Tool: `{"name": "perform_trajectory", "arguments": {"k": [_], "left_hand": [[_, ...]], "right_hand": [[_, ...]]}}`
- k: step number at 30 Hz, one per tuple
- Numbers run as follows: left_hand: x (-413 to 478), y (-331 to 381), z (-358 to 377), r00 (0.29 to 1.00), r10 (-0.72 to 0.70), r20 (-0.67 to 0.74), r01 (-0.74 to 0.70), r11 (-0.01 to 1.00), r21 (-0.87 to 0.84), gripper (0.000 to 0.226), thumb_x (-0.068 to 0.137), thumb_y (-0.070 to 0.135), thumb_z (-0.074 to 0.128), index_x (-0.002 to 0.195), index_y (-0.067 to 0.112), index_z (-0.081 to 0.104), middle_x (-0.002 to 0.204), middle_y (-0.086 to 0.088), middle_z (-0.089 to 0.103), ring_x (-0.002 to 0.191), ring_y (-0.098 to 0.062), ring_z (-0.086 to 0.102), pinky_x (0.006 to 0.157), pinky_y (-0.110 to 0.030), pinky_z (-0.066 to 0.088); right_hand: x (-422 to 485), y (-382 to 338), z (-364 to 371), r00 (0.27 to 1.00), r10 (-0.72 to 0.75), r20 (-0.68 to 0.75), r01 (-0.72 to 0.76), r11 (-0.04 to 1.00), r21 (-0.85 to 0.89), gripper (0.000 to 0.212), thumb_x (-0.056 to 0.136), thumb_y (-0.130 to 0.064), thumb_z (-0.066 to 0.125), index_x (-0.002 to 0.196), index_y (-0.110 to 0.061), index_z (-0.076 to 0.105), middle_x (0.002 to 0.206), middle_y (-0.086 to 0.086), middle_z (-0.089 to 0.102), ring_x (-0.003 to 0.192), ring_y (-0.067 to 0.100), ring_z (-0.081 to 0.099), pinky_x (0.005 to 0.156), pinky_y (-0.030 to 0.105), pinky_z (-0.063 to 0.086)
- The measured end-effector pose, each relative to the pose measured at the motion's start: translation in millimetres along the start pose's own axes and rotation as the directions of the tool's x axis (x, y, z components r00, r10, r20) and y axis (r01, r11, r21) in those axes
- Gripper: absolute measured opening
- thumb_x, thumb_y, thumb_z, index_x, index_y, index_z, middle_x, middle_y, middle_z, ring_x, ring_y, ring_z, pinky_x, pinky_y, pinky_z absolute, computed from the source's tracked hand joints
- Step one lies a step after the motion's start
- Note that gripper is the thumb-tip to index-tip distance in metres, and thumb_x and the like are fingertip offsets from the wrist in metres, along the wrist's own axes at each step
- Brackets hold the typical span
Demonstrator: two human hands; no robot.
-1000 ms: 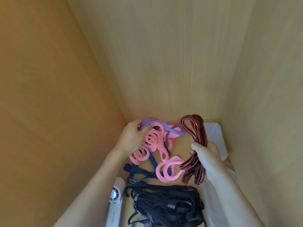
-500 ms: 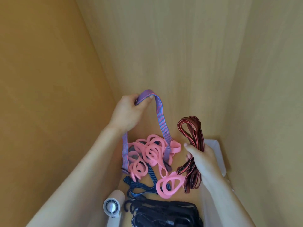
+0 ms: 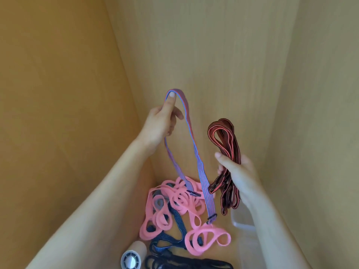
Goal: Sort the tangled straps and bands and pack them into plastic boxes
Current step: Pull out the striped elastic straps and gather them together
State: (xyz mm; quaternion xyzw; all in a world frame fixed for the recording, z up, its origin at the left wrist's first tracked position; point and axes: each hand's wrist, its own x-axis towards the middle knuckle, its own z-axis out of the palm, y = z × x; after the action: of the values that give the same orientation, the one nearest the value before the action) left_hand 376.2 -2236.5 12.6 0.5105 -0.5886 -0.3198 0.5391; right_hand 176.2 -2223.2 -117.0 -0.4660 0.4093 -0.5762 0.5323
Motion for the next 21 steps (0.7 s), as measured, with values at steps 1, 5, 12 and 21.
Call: {"name": "perform_trajectory", "arguments": {"k": [1,5,12,21], "left_hand": [[0.2,1.9,1.4,1.000,-0.022,-0.003,0.022,0.999,-0.050,0.059,0.101,0.062,0.037,0.067,0.019,0.058,0.052,0.007,0.030,0.047,-0.013,0.027,0.050,-0.027,0.026],[1.9,4.7,12.8,0.991,-0.116,0.060,0.127,0.962,-0.241,0.057,0.101,0.064,0.035,0.076,0.016,0.053,0.059,0.003,0.032,0.054,-0.017,0.027,0.055,-0.030,0.028],[4.4,7.0,28.1,0.955,-0.192,0.224,0.289,0.762,-0.579,0.074,0.101,0.065,0.021,0.087,0.006,0.064,0.060,0.000,0.039,0.053,-0.014,0.035,0.054,-0.028,0.028],[17.3,12.0,34.4,0.940,-0.305,0.156,0.293,0.481,-0.826,0.060,0.100,0.056,0.027,0.080,0.009,0.058,0.065,-0.005,0.044,0.057,-0.016,0.042,0.057,-0.026,0.031]], "right_hand": [[0.0,-2.3,2.6,1.000,-0.017,0.011,0.017,1.000,-0.019,0.024,0.063,-0.048,0.080,0.076,-0.029,0.072,0.059,0.000,0.058,0.057,0.016,0.056,0.053,0.028,0.043],[1.4,-1.8,17.5,0.996,-0.086,0.011,0.087,0.994,-0.065,0.015,0.067,-0.045,0.078,0.073,-0.033,0.070,0.057,-0.004,0.059,0.054,0.012,0.053,0.055,0.025,0.043],[4.4,1.7,34.3,0.992,-0.127,-0.020,0.127,0.992,-0.016,0.031,0.065,-0.057,0.073,0.082,-0.031,0.071,0.060,-0.008,0.061,0.056,0.007,0.055,0.056,0.019,0.044],[-6.4,15.6,50.9,0.993,-0.060,0.103,0.055,0.998,0.044,0.025,0.072,-0.009,0.088,0.093,-0.015,0.075,0.089,0.004,0.079,0.072,0.010,0.070,0.064,0.015,0.052]]}}
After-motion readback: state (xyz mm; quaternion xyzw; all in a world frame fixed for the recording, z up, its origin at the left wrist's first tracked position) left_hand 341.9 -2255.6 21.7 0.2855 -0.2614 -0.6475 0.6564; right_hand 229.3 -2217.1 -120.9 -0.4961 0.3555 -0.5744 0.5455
